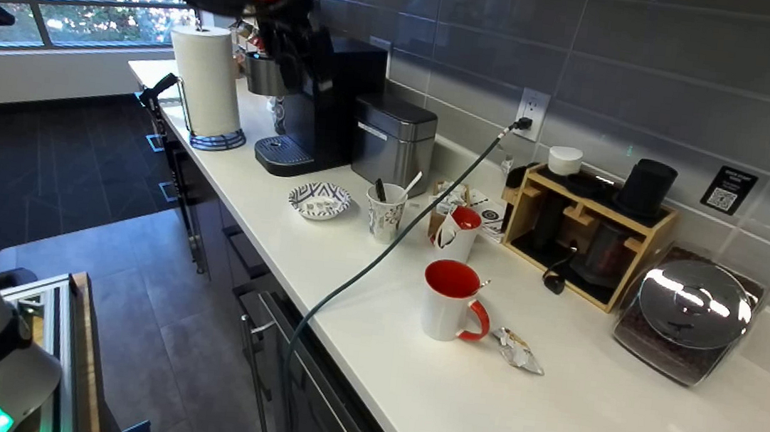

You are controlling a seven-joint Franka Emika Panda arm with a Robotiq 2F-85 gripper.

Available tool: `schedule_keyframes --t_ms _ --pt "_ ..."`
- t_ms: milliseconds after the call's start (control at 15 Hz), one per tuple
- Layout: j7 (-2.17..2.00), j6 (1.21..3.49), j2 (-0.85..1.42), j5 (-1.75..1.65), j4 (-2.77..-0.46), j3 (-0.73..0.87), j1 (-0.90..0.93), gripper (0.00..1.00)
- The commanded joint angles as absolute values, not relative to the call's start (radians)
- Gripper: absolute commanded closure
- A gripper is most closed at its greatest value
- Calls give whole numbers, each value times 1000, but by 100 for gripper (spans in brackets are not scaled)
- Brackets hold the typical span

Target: Move the pen to the cup on the right

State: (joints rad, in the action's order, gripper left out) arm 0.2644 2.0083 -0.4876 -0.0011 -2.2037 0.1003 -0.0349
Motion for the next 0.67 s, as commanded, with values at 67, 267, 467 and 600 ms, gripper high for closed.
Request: schedule_keyframes --t_ms 67,267,467,600 --pt "83 2002 -517 -130 -2142 -65 -26 0" --pt "88 2055 -514 -263 -2134 -129 -14 0" --pt "176 2070 -474 -360 -2114 -139 15 0" --pt "225 2058 -450 -386 -2100 -134 34 0"
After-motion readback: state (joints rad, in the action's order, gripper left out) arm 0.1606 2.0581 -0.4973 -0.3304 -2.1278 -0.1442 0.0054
